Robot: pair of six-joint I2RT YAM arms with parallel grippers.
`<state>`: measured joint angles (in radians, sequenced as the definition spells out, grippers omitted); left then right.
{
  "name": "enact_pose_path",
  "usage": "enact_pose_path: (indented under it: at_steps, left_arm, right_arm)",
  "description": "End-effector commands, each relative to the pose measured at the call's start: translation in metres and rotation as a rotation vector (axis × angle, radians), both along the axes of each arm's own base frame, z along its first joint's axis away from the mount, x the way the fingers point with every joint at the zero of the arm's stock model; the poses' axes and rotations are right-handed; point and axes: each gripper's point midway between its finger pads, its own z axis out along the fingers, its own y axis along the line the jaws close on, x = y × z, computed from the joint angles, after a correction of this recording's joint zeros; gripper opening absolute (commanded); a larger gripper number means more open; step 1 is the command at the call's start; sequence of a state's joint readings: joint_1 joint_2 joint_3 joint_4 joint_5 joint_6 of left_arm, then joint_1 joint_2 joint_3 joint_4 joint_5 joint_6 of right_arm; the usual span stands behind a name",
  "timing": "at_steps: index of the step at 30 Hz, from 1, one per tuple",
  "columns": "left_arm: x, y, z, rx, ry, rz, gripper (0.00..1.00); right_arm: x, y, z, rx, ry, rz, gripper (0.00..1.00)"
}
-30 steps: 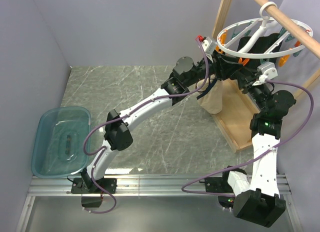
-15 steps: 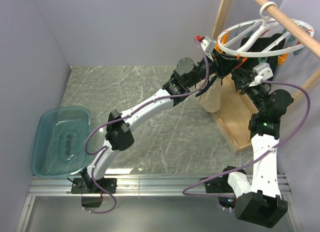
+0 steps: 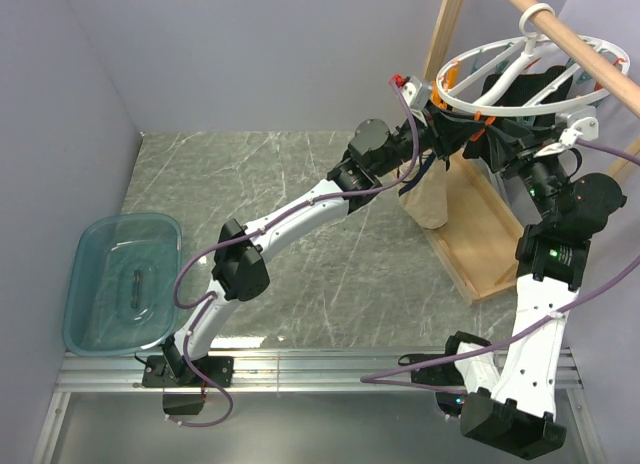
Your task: Clip the underwear to the hanger
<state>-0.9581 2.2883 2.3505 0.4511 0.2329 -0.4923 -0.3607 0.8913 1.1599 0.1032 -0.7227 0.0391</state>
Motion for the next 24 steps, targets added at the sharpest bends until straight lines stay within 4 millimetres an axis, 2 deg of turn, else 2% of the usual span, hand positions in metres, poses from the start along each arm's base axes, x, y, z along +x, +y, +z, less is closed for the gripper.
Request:
enact_pose_path:
  at_steps: [1,5,11,17,24]
  left_arm:
    - [-0.005,0.010,0.018,-0.044,-0.049,-0.002,0.04]
    - [-0.008,0.009,0.018,-0.041,-0.064,-0.011,0.03]
    - [-0.014,0.009,0.022,-0.043,-0.093,-0.014,0.03]
    - [-0.016,0.007,0.020,-0.035,-0.112,-0.009,0.03]
    - [-0.020,0.003,0.018,-0.026,-0.139,0.000,0.03]
  right_arm:
    - [-0.010,0.001,0.014,0.116,0.024,-0.001,0.42]
    - [-0.003,-0.007,0.019,0.209,0.052,-0.024,0.40]
    - [0.008,-0.019,0.013,0.299,0.102,-0.070,0.34]
    - [0.013,-0.015,-0.001,0.308,0.141,-0.045,0.34]
    - [0.016,-0.014,-0.009,0.312,0.159,-0.035,0.34]
